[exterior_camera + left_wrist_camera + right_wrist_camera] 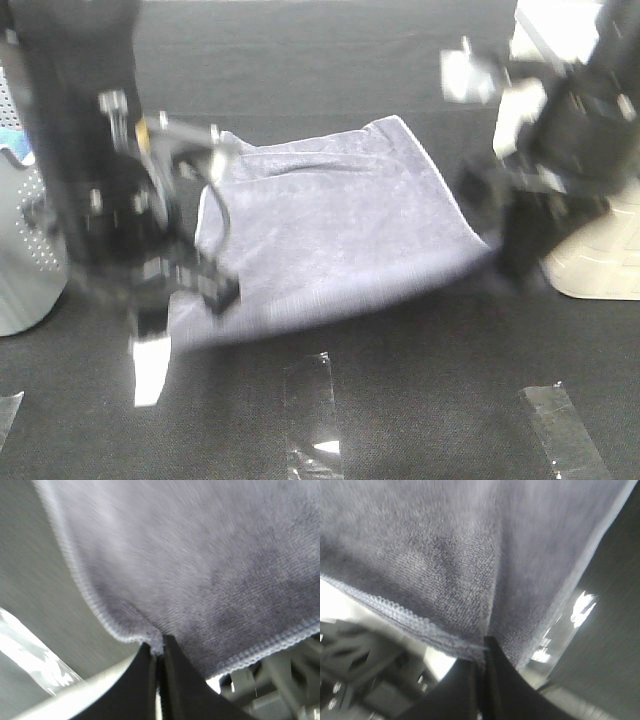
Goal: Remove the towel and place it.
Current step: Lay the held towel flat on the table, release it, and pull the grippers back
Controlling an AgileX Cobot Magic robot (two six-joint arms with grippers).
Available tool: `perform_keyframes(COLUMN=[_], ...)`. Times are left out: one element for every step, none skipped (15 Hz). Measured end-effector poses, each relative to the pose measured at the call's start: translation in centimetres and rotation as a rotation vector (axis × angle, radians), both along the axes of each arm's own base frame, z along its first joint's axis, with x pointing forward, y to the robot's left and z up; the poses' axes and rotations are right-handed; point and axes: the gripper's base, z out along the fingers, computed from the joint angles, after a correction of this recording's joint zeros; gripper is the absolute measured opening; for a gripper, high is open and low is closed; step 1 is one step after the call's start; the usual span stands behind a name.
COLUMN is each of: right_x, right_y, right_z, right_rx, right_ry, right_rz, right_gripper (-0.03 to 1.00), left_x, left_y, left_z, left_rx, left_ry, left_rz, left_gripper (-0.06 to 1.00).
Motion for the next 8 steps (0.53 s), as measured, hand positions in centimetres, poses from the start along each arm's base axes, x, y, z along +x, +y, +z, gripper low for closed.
perform_keyframes(right_x=[-1.1, -2.2, -3.2, -3.9, -4.8, -5.6, -6.3, -7.0], right_y=[-0.3, -0.7, -1.1, -1.4, -1.7, -1.9, -2.0, -2.2], right_z=[-0.7, -1.5, -2.3, -2.8, -3.4, -4.0, -4.4, -4.7], right_rx=[0.001, -0.003, -0.009, -0.014, -0.015, -0.011, -0.003, 0.007], right_ry=[0.034, 0.066, 0.089, 0.108, 0.138, 0.170, 0.194, 0.213], right_rz=[-0.005, -0.011, -0.016, -0.020, -0.027, -0.033, -0.036, -0.038], right_gripper=[0.00, 0.00, 0.00, 0.00, 0.00, 0.00, 0.00, 0.00], left_x=[-1.1, -2.2, -3.4, -4.7, -5.9, -7.0, -8.1, -9.0], left_y=[-0.4, -0.8, -1.2, -1.7, -2.2, -2.6, -2.9, -3.3], left_z=[-0.2, -0.4, -0.7, -1.0, -1.5, -1.9, -2.2, -2.4], left_rx=[0.005, 0.009, 0.015, 0.020, 0.029, 0.037, 0.044, 0.050], left_ry=[0.014, 0.028, 0.048, 0.072, 0.095, 0.120, 0.140, 0.160], left_rz=[-0.009, -0.019, -0.029, -0.037, -0.051, -0.063, -0.071, -0.076], left_gripper=[0.00, 0.00, 0.00, 0.00, 0.00, 0.00, 0.00, 0.00])
